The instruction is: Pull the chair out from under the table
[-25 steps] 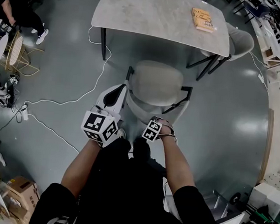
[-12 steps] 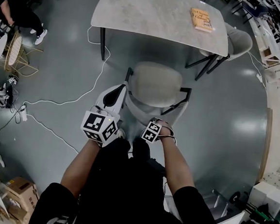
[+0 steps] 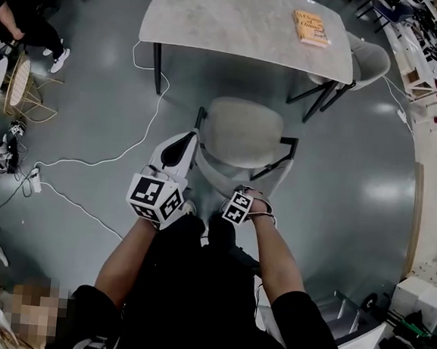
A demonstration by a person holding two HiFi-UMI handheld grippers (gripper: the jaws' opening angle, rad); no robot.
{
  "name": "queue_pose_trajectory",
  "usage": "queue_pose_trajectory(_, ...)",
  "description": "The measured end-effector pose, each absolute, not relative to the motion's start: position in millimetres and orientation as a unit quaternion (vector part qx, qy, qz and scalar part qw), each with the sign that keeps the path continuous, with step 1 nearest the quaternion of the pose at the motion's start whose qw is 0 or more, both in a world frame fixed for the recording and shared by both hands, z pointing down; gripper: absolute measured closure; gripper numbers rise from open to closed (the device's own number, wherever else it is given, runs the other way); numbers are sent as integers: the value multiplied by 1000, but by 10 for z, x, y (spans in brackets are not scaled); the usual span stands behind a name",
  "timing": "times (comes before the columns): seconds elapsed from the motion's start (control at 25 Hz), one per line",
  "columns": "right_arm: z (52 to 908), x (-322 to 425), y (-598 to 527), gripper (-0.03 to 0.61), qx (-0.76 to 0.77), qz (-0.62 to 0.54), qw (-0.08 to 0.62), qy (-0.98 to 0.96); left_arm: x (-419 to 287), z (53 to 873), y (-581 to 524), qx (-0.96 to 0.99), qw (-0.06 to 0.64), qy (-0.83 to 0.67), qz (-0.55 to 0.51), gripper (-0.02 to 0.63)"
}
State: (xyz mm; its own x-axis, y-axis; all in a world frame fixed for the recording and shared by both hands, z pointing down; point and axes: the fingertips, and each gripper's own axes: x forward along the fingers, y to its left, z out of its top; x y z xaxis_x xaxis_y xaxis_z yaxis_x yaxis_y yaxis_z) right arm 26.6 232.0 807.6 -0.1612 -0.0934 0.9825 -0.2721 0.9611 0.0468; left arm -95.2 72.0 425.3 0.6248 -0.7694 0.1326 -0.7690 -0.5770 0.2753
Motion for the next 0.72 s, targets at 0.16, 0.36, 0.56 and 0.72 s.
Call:
queue_pose_trajectory(0.16, 8070, 288, 2382, 518, 117, 68, 638, -758, -981, 4270, 770, 889, 163, -427, 4, 606)
queue_pose_trajectory(0.36, 8072, 348, 2366, 518, 114, 63, 640, -757, -947, 4273, 819, 890, 160, -427, 6, 606)
queue_pose_trajectory(0.56, 8074, 317, 2408, 518, 115, 67, 639, -758, -1005, 4307, 968, 881, 167, -442, 5, 606)
queue_pose_trajectory(0.72, 8059, 308, 2363, 518, 115, 64, 638, -759, -1030, 4310, 1032, 877, 165, -451, 9, 606)
